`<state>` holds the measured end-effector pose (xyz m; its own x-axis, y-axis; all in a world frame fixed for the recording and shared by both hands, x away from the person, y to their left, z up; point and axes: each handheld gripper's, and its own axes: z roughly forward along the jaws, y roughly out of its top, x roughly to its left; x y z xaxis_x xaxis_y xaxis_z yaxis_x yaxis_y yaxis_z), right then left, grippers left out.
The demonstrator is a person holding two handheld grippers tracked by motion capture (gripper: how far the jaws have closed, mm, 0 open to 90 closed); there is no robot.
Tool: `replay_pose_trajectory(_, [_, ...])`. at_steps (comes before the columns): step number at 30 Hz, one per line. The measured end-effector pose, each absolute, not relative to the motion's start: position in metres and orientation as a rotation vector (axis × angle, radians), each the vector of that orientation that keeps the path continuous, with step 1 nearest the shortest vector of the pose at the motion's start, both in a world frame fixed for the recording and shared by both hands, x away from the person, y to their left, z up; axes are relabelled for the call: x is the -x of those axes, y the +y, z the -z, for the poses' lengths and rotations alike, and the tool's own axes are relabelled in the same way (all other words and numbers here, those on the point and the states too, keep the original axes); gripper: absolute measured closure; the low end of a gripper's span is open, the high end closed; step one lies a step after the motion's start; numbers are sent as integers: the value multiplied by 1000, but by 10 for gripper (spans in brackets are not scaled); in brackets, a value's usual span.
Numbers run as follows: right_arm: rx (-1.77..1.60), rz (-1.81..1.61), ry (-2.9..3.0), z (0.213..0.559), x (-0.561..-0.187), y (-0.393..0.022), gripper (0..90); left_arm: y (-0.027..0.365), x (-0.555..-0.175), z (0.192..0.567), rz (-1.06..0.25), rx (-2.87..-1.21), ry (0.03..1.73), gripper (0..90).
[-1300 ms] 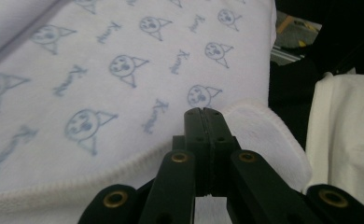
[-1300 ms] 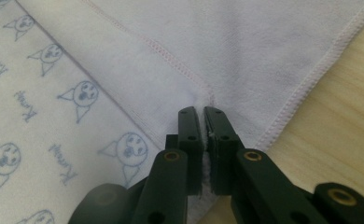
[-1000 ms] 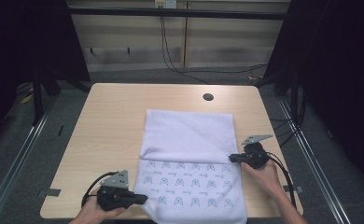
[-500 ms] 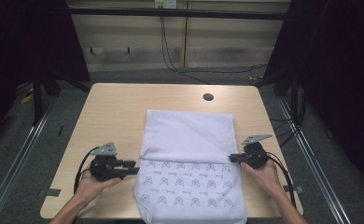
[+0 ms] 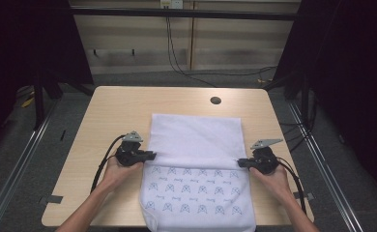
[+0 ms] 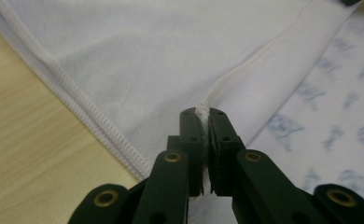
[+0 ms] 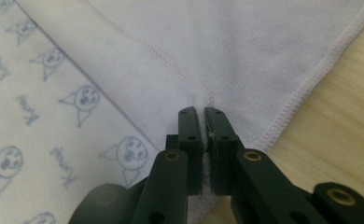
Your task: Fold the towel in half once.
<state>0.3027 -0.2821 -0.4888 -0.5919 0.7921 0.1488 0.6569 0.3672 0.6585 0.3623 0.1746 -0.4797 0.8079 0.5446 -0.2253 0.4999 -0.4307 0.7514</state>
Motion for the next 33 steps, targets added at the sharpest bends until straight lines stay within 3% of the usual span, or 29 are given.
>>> replay_pose_trajectory(7, [-1251, -1250, 2266, 438, -294, -295, 865, 193, -337, 424, -110, -1968, 669, 863])
replay_pose_trajectory(14, [-1103, -1366, 2195, 389, -250, -297, 865, 202, -288, 389, -133, -1953, 553, 858])
replay_pose_trajectory(25, [-1050, -1315, 2302, 404, -162, -290, 863, 217, -223, 412, -28, -2009, 510, 850])
replay_pose_trajectory(33, [-1046, -1213, 2463, 434, -140, -278, 847, 220, -210, 442, 111, -2153, 512, 817])
